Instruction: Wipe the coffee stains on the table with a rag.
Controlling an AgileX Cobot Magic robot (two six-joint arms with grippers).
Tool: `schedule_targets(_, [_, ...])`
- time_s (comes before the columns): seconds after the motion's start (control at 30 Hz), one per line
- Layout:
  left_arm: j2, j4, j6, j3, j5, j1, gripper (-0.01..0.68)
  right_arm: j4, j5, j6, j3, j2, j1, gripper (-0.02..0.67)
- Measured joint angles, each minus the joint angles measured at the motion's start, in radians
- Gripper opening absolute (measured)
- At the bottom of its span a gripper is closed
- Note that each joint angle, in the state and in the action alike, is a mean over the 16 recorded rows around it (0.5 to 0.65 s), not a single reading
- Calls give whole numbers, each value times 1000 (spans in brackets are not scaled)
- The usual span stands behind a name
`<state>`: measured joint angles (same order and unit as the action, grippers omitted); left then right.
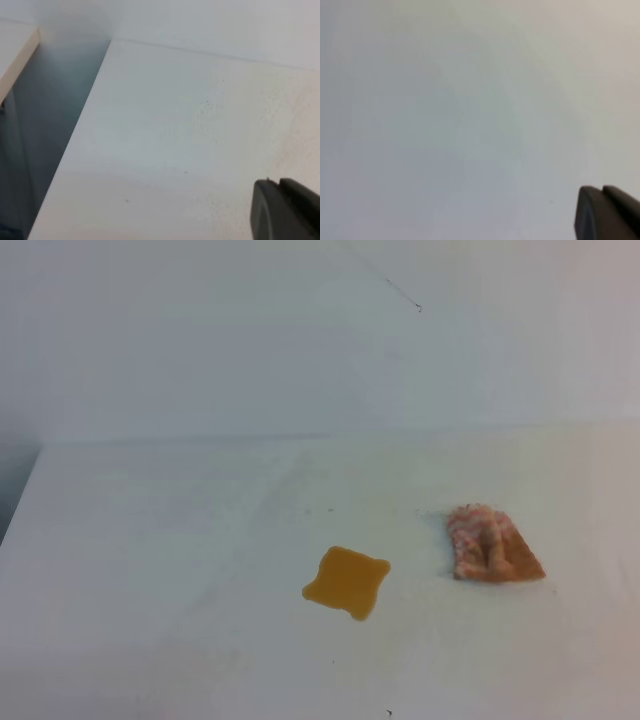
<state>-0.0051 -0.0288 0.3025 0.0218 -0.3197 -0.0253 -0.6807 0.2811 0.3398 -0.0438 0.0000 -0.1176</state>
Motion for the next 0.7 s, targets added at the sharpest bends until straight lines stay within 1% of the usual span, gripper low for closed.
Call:
schedule_targets(0.13, [0, 0, 0, -3, 0, 0, -1, 5, 4, -1, -61, 0, 0, -3])
schedule_targets(0.3, [2, 0, 0, -11, -3, 0, -1, 19, -75, 24, -177, 15, 0, -3])
schedule_targets(0.47, [3, 0, 0, -16, -6, 0, -1, 34, -235, 55, -314, 85, 0, -3])
schedule_targets(0.7, [3, 0, 0, -19, -6, 0, -1, 32, -526, 113, -491, 280, 0, -3])
